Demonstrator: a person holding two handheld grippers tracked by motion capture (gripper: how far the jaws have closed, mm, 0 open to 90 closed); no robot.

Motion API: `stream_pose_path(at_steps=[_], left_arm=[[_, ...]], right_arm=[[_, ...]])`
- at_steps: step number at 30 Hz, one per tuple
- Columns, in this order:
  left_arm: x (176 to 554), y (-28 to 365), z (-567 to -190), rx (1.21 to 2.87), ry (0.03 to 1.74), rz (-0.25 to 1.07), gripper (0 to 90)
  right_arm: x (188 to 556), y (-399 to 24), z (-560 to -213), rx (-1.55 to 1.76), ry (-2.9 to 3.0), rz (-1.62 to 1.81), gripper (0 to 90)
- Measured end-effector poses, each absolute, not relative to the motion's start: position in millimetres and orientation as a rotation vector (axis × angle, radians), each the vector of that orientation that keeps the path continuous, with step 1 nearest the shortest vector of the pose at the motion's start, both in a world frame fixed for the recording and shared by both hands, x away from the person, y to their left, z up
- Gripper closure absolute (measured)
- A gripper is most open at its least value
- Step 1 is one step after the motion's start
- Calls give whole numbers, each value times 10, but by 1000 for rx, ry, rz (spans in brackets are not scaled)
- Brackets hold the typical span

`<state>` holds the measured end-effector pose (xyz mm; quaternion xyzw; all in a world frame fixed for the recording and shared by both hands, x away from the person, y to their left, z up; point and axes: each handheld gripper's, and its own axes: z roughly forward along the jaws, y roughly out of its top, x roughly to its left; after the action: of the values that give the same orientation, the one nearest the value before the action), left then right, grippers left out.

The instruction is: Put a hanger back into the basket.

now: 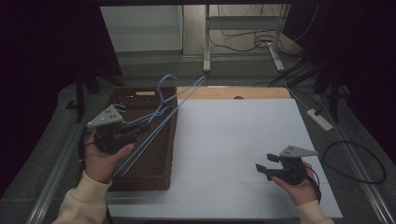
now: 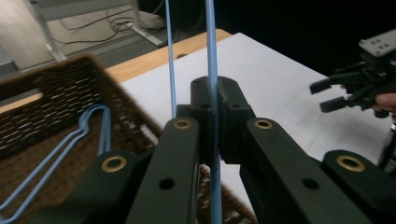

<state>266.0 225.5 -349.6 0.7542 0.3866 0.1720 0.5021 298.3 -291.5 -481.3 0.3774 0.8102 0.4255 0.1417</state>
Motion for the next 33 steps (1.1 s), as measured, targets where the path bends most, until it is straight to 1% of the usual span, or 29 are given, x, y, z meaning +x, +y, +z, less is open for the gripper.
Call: stream_pose_path(at_steps=[6, 13, 20, 33], left_arm=[[2705, 2630, -3570, 1797, 1026, 428, 867], [2747, 2867, -3685, 1808, 1107, 431, 867], [2824, 2908, -3817, 1850, 1152, 400, 867], [3131, 2839, -4217, 1930, 1228, 232, 867]], right_arm=[[2988, -2920, -4826, 1102, 2341, 1218, 339], [2998, -2904, -4841, 1100, 2356, 1202, 338], [3002, -2887, -4849, 1095, 2360, 1194, 337], [2999, -2875, -4852, 1089, 2366, 1179, 338]])
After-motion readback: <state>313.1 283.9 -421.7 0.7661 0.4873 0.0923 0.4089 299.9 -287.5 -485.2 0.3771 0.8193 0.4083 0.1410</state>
